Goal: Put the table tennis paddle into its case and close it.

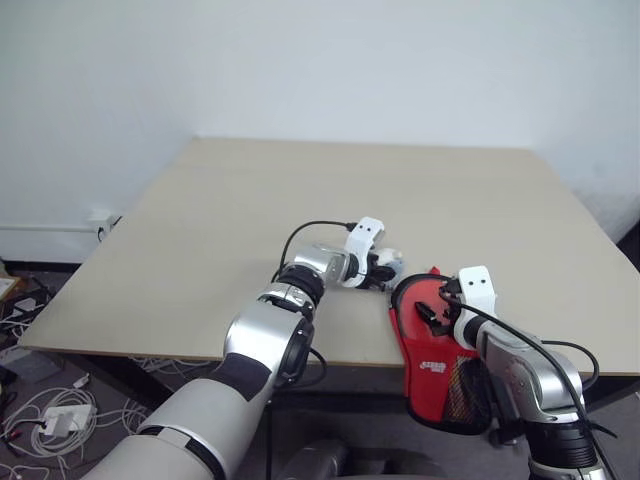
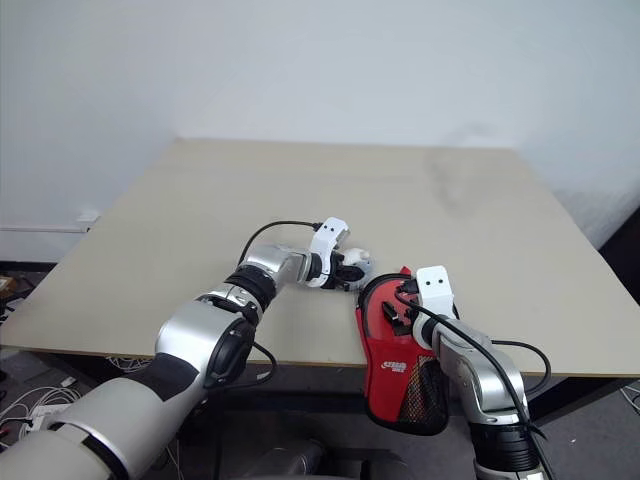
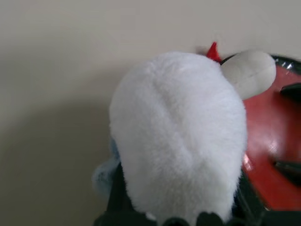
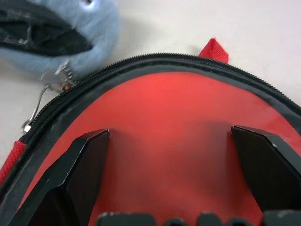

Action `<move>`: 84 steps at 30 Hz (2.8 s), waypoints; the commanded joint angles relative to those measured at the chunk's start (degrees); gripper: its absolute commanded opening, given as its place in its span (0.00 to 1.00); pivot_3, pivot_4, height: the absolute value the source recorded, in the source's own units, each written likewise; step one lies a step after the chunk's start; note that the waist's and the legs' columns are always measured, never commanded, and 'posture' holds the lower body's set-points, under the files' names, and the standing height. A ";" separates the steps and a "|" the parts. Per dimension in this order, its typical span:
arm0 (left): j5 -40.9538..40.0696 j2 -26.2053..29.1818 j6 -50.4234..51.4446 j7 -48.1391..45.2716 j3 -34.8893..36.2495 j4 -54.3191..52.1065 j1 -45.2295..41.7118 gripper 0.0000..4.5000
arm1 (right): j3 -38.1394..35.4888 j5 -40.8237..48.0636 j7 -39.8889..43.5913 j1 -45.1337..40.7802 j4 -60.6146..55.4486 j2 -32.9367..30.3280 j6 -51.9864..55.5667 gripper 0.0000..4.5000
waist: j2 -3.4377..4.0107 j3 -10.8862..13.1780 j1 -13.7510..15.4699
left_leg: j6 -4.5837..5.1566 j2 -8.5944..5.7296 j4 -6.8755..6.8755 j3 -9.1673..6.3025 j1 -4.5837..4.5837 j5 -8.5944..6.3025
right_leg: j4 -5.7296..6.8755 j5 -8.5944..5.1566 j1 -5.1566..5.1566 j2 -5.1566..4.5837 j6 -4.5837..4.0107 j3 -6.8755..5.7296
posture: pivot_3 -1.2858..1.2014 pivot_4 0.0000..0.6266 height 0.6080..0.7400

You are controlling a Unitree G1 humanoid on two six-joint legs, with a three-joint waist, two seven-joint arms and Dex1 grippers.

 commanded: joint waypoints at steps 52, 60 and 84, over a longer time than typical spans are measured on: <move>3.46 -11.15 -32.49 -9.37 -0.72 0.88 -1.79 0.73 | 1.26 -7.17 -3.29 3.85 0.67 -4.07 -0.38 1.00 | -0.21 -0.35 0.59 | 0.16 -0.02 0.04 0.04 0.07 -0.10 | -0.05 0.01 0.16 -0.06 0.06 -0.07 | 0.52 0.00 1.00; -4.72 -5.24 -29.56 -21.46 5.82 -2.24 -3.45 0.73 | -1.03 -4.63 -0.39 3.89 -1.88 -6.19 -0.16 1.00 | -0.11 -0.31 1.03 | 0.18 -0.02 0.04 0.05 0.04 -0.11 | -0.08 0.00 0.13 -0.09 0.07 -0.09 | 0.52 0.00 1.00; -21.37 21.64 6.42 -53.46 -18.95 -44.82 15.92 0.73 | -19.89 1.04 0.31 -4.58 -4.50 -5.19 0.99 1.00 | 0.51 0.08 -0.06 | 0.16 0.01 -0.08 0.04 0.02 -0.10 | -0.06 0.01 0.00 0.01 0.03 0.08 | 0.52 0.00 1.00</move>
